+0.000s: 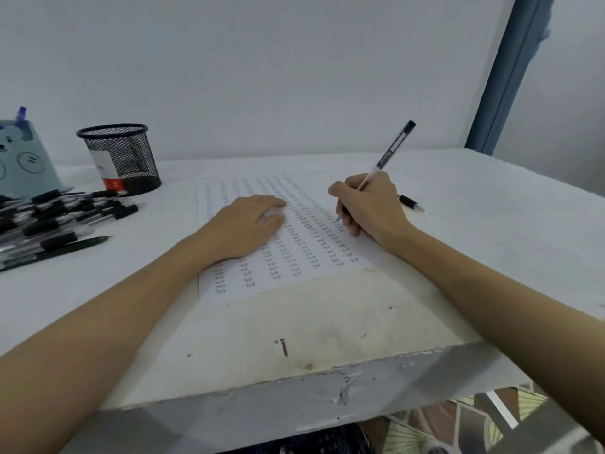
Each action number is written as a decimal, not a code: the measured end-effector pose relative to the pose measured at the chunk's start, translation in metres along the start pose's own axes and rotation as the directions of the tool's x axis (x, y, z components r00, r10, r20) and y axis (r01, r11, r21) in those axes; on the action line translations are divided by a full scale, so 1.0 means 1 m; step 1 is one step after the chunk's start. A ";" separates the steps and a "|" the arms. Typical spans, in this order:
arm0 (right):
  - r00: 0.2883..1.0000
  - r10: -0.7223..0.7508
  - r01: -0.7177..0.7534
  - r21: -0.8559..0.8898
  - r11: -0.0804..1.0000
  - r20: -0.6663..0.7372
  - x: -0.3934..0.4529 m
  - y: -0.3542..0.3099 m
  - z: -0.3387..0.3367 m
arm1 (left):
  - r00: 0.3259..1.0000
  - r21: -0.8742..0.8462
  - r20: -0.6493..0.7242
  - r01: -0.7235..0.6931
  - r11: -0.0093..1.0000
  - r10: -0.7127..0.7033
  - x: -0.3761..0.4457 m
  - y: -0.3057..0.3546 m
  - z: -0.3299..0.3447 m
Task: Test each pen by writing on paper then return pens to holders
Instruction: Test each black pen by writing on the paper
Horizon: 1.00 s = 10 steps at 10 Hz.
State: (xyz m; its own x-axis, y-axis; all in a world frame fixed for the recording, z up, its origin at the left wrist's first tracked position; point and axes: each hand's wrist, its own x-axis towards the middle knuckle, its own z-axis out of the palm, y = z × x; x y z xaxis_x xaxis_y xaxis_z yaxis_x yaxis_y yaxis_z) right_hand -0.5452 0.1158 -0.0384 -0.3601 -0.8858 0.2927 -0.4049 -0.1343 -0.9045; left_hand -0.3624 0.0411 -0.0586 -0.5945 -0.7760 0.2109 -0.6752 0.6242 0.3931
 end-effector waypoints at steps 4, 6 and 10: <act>0.998 -0.059 0.055 -0.253 0.966 -0.006 0.002 0.004 0.001 | 1.000 -0.010 -0.007 0.001 1.000 -0.001 -0.001 -0.001 0.001; 0.997 -0.071 0.063 -0.263 0.963 -0.021 0.003 0.003 0.003 | 1.000 0.003 -0.006 0.002 1.000 -0.002 0.000 -0.001 0.000; 0.999 -0.031 0.023 -0.218 0.976 -0.033 0.004 0.003 0.002 | 1.000 0.003 -0.003 0.013 1.000 -0.013 -0.001 0.000 0.000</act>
State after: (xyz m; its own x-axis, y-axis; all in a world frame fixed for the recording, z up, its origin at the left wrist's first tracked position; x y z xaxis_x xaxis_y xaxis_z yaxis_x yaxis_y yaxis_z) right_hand -0.5463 0.1113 -0.0407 -0.3752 -0.8659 0.3309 -0.5867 -0.0545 -0.8079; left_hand -0.3621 0.0419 -0.0588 -0.5840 -0.7845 0.2086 -0.6841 0.6140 0.3937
